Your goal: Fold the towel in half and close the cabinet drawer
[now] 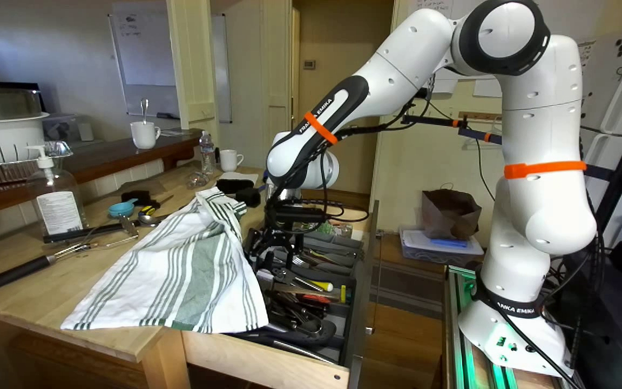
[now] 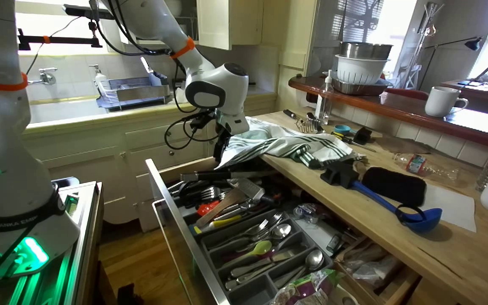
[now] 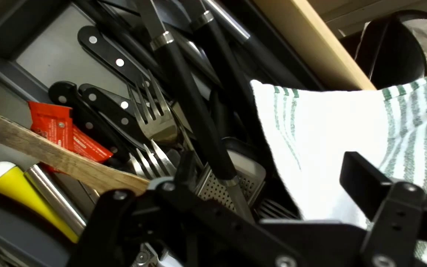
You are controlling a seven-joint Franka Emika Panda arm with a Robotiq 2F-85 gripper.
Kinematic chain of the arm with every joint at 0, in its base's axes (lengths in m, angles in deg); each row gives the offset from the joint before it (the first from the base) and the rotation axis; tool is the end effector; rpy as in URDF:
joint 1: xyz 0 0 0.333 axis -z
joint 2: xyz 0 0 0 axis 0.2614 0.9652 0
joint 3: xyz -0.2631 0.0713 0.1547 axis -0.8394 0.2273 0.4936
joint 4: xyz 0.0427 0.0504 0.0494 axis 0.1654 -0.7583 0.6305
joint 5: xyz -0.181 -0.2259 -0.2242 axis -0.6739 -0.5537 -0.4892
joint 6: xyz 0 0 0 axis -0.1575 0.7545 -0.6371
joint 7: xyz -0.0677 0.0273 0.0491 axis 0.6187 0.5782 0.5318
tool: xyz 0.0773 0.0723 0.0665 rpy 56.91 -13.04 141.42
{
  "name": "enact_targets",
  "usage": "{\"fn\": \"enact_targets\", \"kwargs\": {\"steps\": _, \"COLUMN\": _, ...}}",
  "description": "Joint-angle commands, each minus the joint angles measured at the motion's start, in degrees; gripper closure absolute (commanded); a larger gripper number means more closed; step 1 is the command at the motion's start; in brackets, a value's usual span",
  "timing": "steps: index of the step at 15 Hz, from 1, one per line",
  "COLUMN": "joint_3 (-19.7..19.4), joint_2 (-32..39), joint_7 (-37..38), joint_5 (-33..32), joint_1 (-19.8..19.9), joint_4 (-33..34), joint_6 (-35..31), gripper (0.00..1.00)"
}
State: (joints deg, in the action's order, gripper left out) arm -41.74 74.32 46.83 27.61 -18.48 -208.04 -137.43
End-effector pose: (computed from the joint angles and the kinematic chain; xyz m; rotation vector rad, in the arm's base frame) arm 0.5137 0.0771 0.2538 -2.7011 0.8709 0.1586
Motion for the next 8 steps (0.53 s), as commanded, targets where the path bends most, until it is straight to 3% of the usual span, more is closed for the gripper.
{"fn": "enact_targets", "kwargs": {"steps": 1, "joint_3": -0.17, "joint_2": -0.03, "joint_7": 0.04, "joint_5": -0.05, "joint_1": -0.15, "joint_4": 0.06, "joint_6": 0.13, "gripper": 0.00}}
{"fn": "enact_targets", "kwargs": {"steps": 5, "joint_3": -0.17, "joint_2": -0.03, "joint_7": 0.04, "joint_5": -0.06, "joint_1": -0.15, "joint_4": 0.06, "joint_6": 0.14, "gripper": 0.00}}
{"fn": "enact_targets", "kwargs": {"steps": 8, "joint_3": 0.03, "joint_2": 0.98, "joint_7": 3.70, "joint_5": -2.93, "joint_1": -2.24, "joint_4": 1.37, "joint_6": -0.12, "gripper": 0.00}}
